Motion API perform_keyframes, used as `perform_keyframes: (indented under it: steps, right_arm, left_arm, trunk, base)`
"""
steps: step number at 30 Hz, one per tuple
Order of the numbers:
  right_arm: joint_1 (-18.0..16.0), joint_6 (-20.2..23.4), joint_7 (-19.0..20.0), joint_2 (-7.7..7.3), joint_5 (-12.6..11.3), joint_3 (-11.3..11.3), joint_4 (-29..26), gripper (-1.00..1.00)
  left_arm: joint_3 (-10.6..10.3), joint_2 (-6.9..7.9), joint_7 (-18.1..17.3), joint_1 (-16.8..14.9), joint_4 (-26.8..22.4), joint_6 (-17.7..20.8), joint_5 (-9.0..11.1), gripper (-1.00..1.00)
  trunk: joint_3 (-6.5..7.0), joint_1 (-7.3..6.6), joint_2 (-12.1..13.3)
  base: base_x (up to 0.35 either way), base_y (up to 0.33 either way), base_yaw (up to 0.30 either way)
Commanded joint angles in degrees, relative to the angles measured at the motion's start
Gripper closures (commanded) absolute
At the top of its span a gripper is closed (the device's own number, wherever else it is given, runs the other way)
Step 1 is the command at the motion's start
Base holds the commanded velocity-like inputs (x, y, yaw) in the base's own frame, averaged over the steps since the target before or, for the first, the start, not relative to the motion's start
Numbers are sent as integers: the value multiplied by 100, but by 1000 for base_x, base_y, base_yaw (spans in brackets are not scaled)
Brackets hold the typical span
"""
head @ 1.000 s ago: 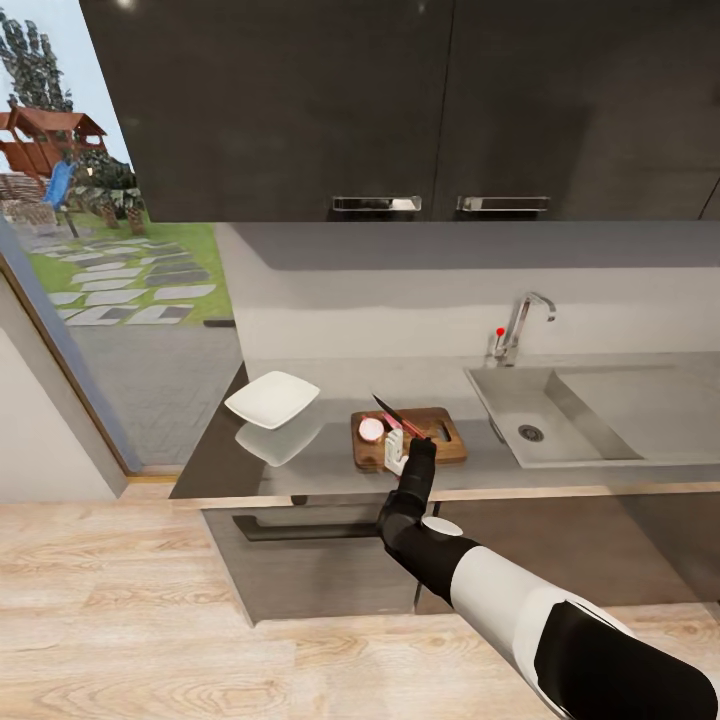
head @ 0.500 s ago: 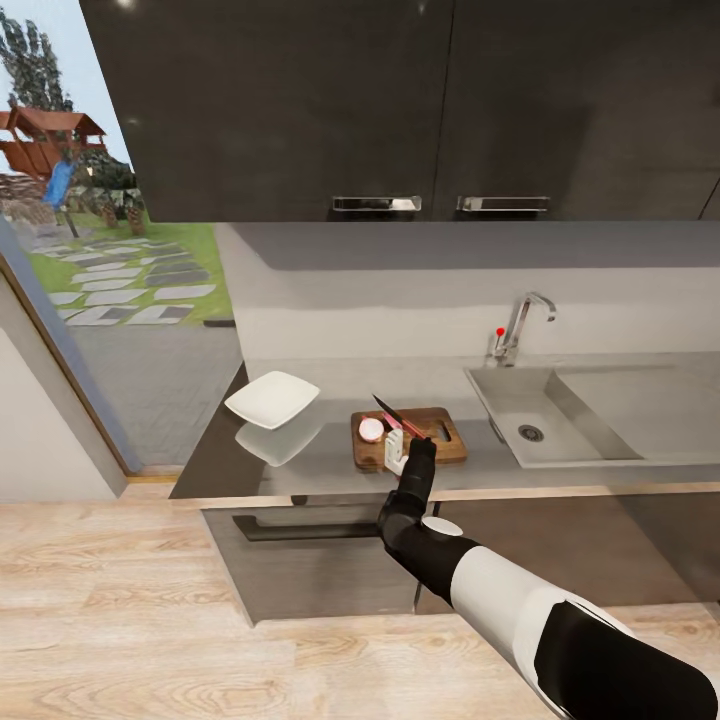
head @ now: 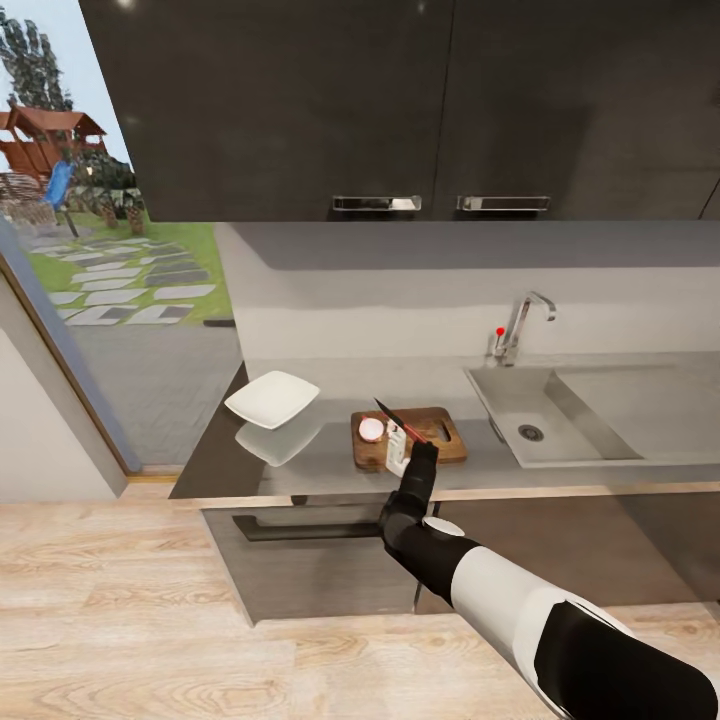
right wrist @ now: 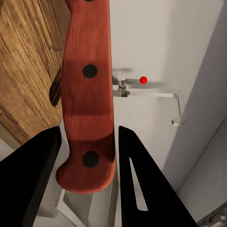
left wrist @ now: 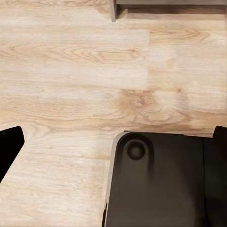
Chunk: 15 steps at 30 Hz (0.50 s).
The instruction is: In the kitchen, take the Vidalia onion out of the sink, dice it on the chopping board with the paring knife, put the diced onion into the bowl on the countertop, then place both the paring knife and the chopping board into the sink.
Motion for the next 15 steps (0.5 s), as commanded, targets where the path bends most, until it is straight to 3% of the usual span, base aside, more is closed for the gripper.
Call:
perform_keyframes:
  steps: [1,4,6,8,10,15]
  right_arm:
    - [-9,24,-24,0,-12,36,-5,100]
    - [-9,12,-74,0,17,-15,-102,100]
    - [-9,9,-262,0,21,-194,-220,100]
    - [-9,7,-584,0,23,-652,-466,100]
    - [-9,5,-727,0,21,-929,-603,100]
    - [-9,-1,-775,0,22,-1022,-652,100]
  left_arm:
    - [-50,1,29,5,-12,-7,47,-100]
    - [-50,3,29,7,-9,-7,47,-100]
    - [-50,3,29,6,14,-7,47,-100]
    - [-50,2,29,4,52,-7,47,-100]
    - [-50,1,29,6,60,-7,45,-100]
    - [-50,3,29,7,64,-7,-3,-100]
  trunk:
    - [-9,3,-9]
    - [-9,3,-9]
    - [-9,3,-9]
    - [-9,3,-9]
    - [-9,3,-9]
    - [-9,3,-9]
  base:
    - [0,0,0]
    - [-132,-46,0]
    - [-283,-34,0]
    - [-281,-10,0]
    - [-104,-3,0]
    - [-18,0,0]
